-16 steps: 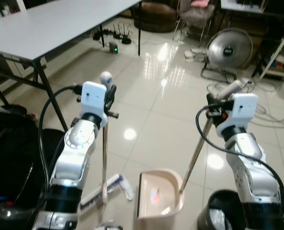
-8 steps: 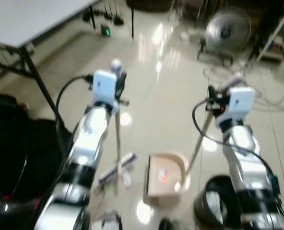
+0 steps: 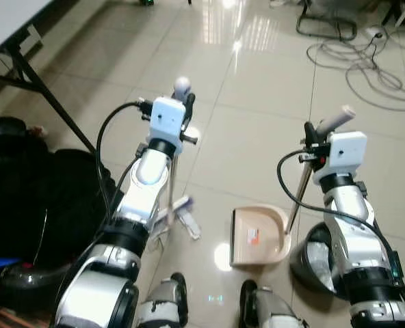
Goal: Sweep floor
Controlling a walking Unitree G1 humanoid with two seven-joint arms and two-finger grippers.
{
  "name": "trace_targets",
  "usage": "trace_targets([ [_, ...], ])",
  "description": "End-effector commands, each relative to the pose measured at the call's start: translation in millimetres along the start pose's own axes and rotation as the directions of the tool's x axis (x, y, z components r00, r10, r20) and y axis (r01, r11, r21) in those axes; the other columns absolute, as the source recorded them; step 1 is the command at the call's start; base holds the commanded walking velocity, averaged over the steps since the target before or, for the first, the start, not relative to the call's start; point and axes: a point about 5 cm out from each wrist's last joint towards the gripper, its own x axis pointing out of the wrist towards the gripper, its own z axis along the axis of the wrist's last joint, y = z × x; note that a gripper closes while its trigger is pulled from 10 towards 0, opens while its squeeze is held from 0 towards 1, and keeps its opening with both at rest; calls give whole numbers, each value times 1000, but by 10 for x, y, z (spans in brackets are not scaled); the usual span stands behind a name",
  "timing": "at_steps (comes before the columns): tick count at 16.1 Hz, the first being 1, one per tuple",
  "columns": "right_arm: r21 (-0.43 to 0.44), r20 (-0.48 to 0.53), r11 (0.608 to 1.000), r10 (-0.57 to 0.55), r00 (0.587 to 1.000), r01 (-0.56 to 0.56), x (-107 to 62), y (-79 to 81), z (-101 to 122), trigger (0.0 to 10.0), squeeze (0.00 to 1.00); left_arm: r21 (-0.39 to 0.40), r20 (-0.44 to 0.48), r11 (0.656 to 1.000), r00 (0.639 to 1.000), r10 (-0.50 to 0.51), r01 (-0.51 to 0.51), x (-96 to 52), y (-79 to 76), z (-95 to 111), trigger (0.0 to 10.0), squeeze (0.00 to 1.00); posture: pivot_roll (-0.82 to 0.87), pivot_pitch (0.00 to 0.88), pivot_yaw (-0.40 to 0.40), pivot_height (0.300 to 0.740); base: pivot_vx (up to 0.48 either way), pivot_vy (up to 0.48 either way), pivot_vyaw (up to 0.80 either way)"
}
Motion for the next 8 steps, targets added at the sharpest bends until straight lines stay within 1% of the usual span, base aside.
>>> trace_targets([
  [1, -12, 57, 1000, -8, 998, 9, 10, 7, 47, 10000, 0, 27, 39, 1000, 999, 3, -4, 33, 7, 30, 10000, 0, 39, 372, 67, 740, 0, 0, 0],
  [2, -8, 79, 1000, -13, 997, 13, 9, 31, 56, 10000, 0, 34, 44, 999, 999, 6, -7, 38, 2, 12, 10000, 0, 31, 389, 54, 740, 0, 0, 0],
  [3, 23, 109, 1000, -24, 994, 22, -6, 73, 67, 10000, 0, 48, 40, 999, 999, 9, -11, 44, -11, -26, 10000, 0, 24, 391, 51, 740, 0, 0, 0],
  [4, 23, 109, 1000, -24, 994, 22, -6, 73, 67, 10000, 0, 48, 40, 999, 999, 9, -11, 44, -11, -26, 10000, 0, 24, 391, 51, 740, 0, 0, 0],
  [5, 41, 112, 999, -30, 993, 25, -30, 100, 59, 10000, 0, 58, 41, 998, 999, 13, -15, 42, -17, -37, 10000, 0, 19, 377, 52, 740, 0, 0, 0],
  [6, 47, 108, 999, -12, 994, 7, -80, 198, 29, 10000, 0, 76, 31, 997, 999, 16, -19, 26, -36, -90, 10000, 0, 2, 380, 50, 740, 0, 0, 0],
  [7, 49, 110, 999, -6, 994, 0, -87, 245, 23, 10000, 0, 79, 16, 997, 1000, 7, -8, 20, -65, -126, 10000, 0, -9, 389, 53, 740, 0, 0, 0],
  [8, 70, 115, 997, -16, 993, 8, -71, 305, 28, 10000, 0, 51, -16, 999, 1000, -14, 14, 8, -158, -188, 10000, 0, -26, 405, 48, 740, 0, 0, 0],
])
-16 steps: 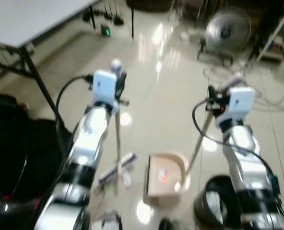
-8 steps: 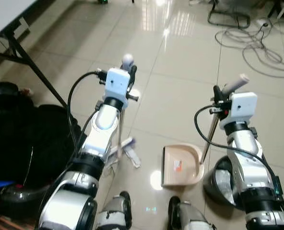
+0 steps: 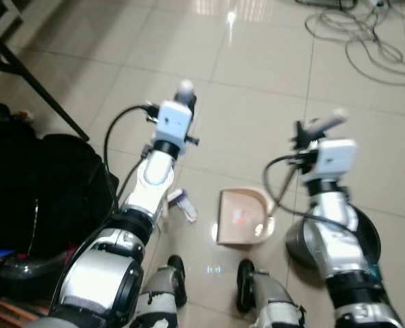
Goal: Sweep floor
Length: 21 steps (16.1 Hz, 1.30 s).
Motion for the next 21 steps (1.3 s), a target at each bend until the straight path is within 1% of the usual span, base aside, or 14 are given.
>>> trace_targets([
  [1, 13, 17, 1000, -21, 1000, 20, -10, 14, 4, 10000, 0, -25, 7, 999, 1000, -19, 19, 2, -99, 4, 10000, 0, -29, 407, 46, 740, 0, 0, 0],
  [2, 26, 4, 1000, -17, 1000, 17, -12, 75, -17, 10000, 0, -69, -10, 997, 1000, -25, 24, -2, -180, -13, 10000, 0, -32, 400, 49, 740, 0, 0, 0],
  [3, 1, -19, 1000, 4, 1000, -4, -33, 155, -54, 10000, 0, -97, -20, 995, 1000, -23, 21, 7, -241, -10, 10000, 0, -37, 385, 53, 740, 0, 0, 0],
  [5, -7, -41, 1000, 13, 999, -14, -61, 222, -93, 10000, 0, -116, -19, 993, 1000, -14, 12, 33, -276, 15, 10000, 0, -38, 379, 52, 740, 0, 0, 0],
  [7, -1, -58, 1000, 14, 998, -14, -78, 272, -119, 10000, 0, -156, -5, 988, 1000, -4, 3, 85, -300, 75, 10000, 0, -38, 379, 52, 740, 0, 0, 0],
  [8, 7, -68, 1000, 15, 998, -15, -83, 312, -138, 10000, 0, -210, 33, 978, 999, -6, 13, 157, -355, 186, 10000, 0, -13, 387, 56, 740, 0, 0, 0],
  [10, 12, -87, 1000, 2, 996, -1, -81, 327, -180, 10000, 0, -283, 116, 957, 993, -25, 57, 226, -435, 361, 10000, 0, 13, 381, 63, 740, 0, 0, 0],
  [11, 14, -100, 1000, -15, 995, 17, -80, 314, -213, 10000, 0, -309, 183, 945, 982, -57, 112, 224, -464, 453, 10000, 0, 31, 364, 64, 740, 0, 0, 0],
  [12, 15, -107, 1000, -23, 994, 25, -79, 303, -230, 10000, 0, -297, 204, 945, 976, -74, 133, 209, -468, 470, 10000, 0, 47, 350, 68, 740, 0, 0, 0],
  [14, 14, -117, 999, -36, 992, 38, -55, 278, -254, 10000, 0, -261, 243, 951, 965, -99, 163, 158, -374, 475, 10000, 0, 58, 337, 70, 740, 0, 0, 0],
  [16, 13, -119, 999, -40, 992, 42, -17, 268, -257, 10000, 0, -245, 277, 955, 956, -97, 167, 134, -221, 505, 10000, 0, 66, 330, 68, 740, 0, 0, 0],
  [18, 13, -117, 999, -44, 992, 46, -1, 246, -263, 10000, 0, -250, 312, 959, 949, -46, 129, 184, -17, 627, 10000, 0, 77, 320, 66, 740, 0, 0, 0],
  [20, 15, -122, 998, -59, 991, 62, 4, 198, -287, 10000, 0, -210, 357, 974, 934, -4, 84, 287, 251, 797, 10000, 0, 82, 331, 63, 740, 0, 0, 0],
  [21, 15, -123, 998, -61, 991, 63, 3, 194, -290, 10000, 0, -206, 357, 975, 934, -5, 83, 293, 269, 801, 10000, 0, 82, 331, 63, 740, 0, 0, 0],
])
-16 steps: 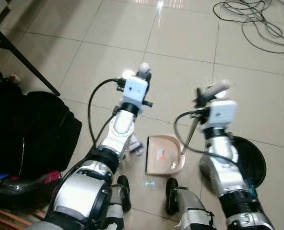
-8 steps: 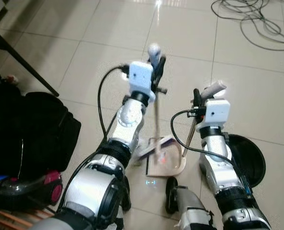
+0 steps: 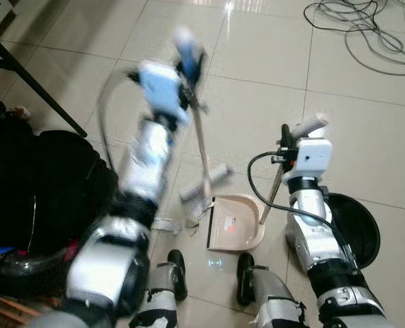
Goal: Sweep floor
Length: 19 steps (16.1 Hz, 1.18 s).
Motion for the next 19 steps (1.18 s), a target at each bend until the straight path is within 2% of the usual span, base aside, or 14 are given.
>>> trace_targets([
  [1, 8, -52, 1000, -3, 999, 3, -77, 0, -114, 10000, 0, 35, 18, 999, 1000, -26, 25, 8, 22, 32, 10000, 0, 82, 328, 63, 740, 0, 0, 0],
  [2, 11, -52, 1000, -2, 999, 3, -88, 2, -120, 10000, 0, 54, -6, 998, 999, -34, 35, -20, 38, -14, 10000, 0, 80, 320, 63, 740, 0, 0, 0],
  [4, 39, -51, 999, 3, 999, -1, -134, 29, -133, 10000, 0, 129, -171, 981, 978, -120, 143, -271, -48, -345, 10000, 0, 60, 313, 65, 740, 0, 0, 0],
  [6, 48, -44, 999, 4, 999, -2, -172, 59, -128, 10000, 0, 120, -254, 979, 958, -130, 165, -429, -109, -517, 10000, 0, 22, 309, 63, 740, 0, 0, 0],
  [8, 50, -39, 999, 4, 999, -2, -213, 100, -117, 10000, 0, 86, -298, 988, 950, -96, 126, -550, -159, -630, 10000, 0, -10, 305, 59, 740, 0, 0, 0],
  [9, 63, -32, 998, 3, 999, 0, -256, 135, -105, 10000, 0, 39, -379, 999, 925, -4, 20, -708, -211, -791, 10000, 0, -20, 301, 56, 740, 0, 0, 0],
  [10, 67, -35, 998, 11, 999, -8, -280, 160, -108, 10000, 0, 24, -408, 999, 912, 52, -47, -768, -223, -846, 10000, 0, -26, 302, 51, 740, 0, 0, 0],
  [12, 74, -42, 997, 27, 999, -23, -309, 203, -117, 10000, 0, 27, -416, 996, 905, 93, -90, -791, -254, -868, 10000, 0, -37, 305, 46, 740, 0, 0, 0],
  [14, 87, -49, 995, 46, 998, -42, -354, 240, -128, 10000, 0, -17, -392, 989, 911, 128, -146, -741, -306, -841, 10000, 0, -37, 286, 44, 740, 0, 0, 0],
  [15, 96, -65, 994, 51, 997, -45, -372, 249, -150, 10000, 0, -71, -355, 980, 923, 149, -186, -643, -333, -779, 10000, 0, -26, 281, 43, 740, 0, 0, 0],
  [17, 103, -73, 993, 56, 996, -48, -378, 260, -161, 10000, 0, -97, -319, 978, 937, 144, -183, -565, -368, -722, 10000, 0, -15, 274, 41, 740, 0, 0, 0],
  [19, 110, -93, 993, 60, 994, -50, -331, 261, -187, 10000, 0, -119, -271, 982, 957, 107, -144, -489, -410, -648, 10000, 0, 7, 303, 21, 740, 0, 0, 0],
])
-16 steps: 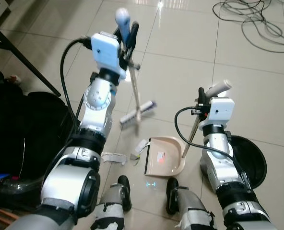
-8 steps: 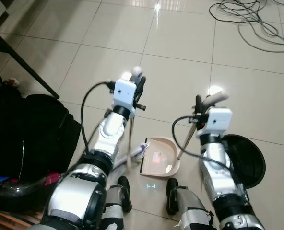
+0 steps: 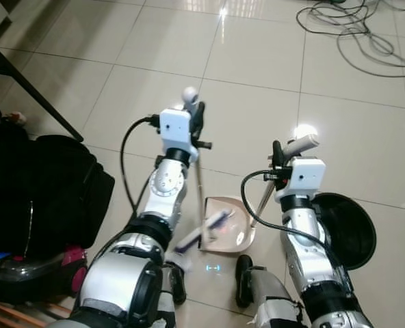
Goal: Sweep floor
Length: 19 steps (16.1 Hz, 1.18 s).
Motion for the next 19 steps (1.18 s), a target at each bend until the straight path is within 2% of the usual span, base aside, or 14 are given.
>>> trace_targets([
  [1, 31, -67, 999, 17, 998, -15, -54, 64, -110, 10000, 0, -33, 63, 999, 998, -5, 7, 3, -3, 80, 10000, 0, 11, 282, 15, 740, 0, 0, 0],
  [6, 49, -72, 999, 25, 997, -21, 25, 55, -98, 10000, 0, -7, 202, 1000, 979, -12, 14, 88, 219, 395, 10000, 0, 23, 236, -12, 740, 0, 0, 0],
  [9, 60, -79, 998, 13, 997, -8, 53, -8, -98, 10000, 0, 76, 254, 996, 965, -63, 45, 117, 321, 576, 10000, 0, 38, 195, -17, 740, 0, 0, 0],
  [11, 73, -73, 997, -14, 997, 19, 94, -81, -82, 10000, 0, 107, 264, 994, 962, -63, 36, 149, 483, 694, 10000, 0, 42, 192, -21, 740, 0, 0, 0],
  [12, 84, -69, 996, -34, 997, 40, 94, -121, -73, 10000, 0, 137, 246, 991, 968, -45, 12, 155, 584, 727, 10000, 0, 48, 156, -18, 740, 0, 0, 0],
  [13, 114, -61, 991, -58, 996, 64, 95, -158, -31, 10000, 0, 175, 150, 984, 989, 10, -36, 180, 784, 717, 10000, 0, 47, 125, -10, 740, 0, 0, 0],
  [15, 128, -42, 989, -63, 997, 68, 137, -177, 51, 10000, 0, 183, 75, 981, 996, 45, -58, 184, 914, 687, 10000, 0, 40, 122, 4, 740, 0, 0, 0],
  [16, 157, 4, 986, -49, 999, 47, 179, -163, 198, 10000, 0, 215, -8, 976, 999, 43, -40, 133, 992, 619, 10000, 0, 32, 113, 12, 740, 0, 0, 0],
  [17, 145, 41, 989, -28, 999, 22, 204, -146, 351, 10000, 0, 237, -65, 971, 997, 34, -17, 42, 1039, 550, 10000, 0, 23, 92, 24, 740, 0, 0, 0],
  [18, 159, 48, 987, -29, 998, 21, 211, -147, 431, 10000, 0, 238, -101, 971, 995, 26, -1, -23, 1055, 501, 10000, 0, 14, 85, 30, 740, 0, 0, 0],
  [19, 179, 61, 984, -22, 998, 10, 219, -155, 592, 10000, 0, 225, -143, 974, 990, 10, 23, -151, 1075, 433, 10000, 0, 5, 71, 36, 740, 0, 0, 0],
])
